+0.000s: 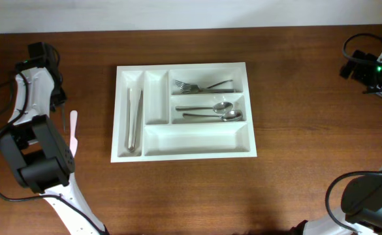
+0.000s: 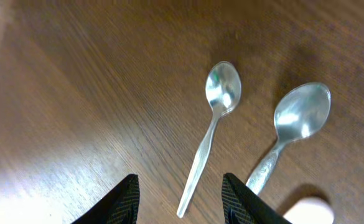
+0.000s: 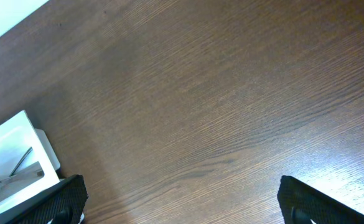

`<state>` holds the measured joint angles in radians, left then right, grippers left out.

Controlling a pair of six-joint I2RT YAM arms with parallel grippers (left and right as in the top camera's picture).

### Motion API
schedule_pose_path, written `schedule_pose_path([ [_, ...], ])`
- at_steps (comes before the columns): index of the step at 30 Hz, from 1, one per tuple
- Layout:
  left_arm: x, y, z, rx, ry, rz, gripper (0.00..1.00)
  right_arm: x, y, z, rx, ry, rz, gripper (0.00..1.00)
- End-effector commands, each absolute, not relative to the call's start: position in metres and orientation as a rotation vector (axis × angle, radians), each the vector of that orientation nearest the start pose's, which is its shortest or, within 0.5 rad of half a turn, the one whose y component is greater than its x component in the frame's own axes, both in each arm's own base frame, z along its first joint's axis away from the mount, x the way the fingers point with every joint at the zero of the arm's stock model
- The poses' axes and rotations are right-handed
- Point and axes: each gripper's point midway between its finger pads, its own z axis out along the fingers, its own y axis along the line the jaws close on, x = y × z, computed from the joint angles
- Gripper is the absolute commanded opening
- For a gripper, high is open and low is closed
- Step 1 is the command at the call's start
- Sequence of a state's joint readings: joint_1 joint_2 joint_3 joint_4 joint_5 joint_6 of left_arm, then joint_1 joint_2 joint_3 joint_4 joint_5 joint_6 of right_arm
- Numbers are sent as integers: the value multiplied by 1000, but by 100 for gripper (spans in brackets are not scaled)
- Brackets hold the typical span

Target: Pack container

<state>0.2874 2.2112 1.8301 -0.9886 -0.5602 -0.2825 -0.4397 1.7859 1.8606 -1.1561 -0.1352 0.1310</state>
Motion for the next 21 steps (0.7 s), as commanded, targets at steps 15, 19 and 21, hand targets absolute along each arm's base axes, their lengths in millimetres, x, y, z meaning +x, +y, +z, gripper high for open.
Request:
schedule_pose_path([
  [15, 424, 239, 41, -812, 2666, 1167, 45, 399, -164, 238, 694, 2536, 60, 99],
  [19, 434, 236, 41, -786, 2645, 1147, 45, 399, -164, 238, 694, 2536, 60, 99],
  [21, 441, 236, 42, -737, 2645, 1141, 45, 399, -164, 238, 694, 2536, 60, 99],
])
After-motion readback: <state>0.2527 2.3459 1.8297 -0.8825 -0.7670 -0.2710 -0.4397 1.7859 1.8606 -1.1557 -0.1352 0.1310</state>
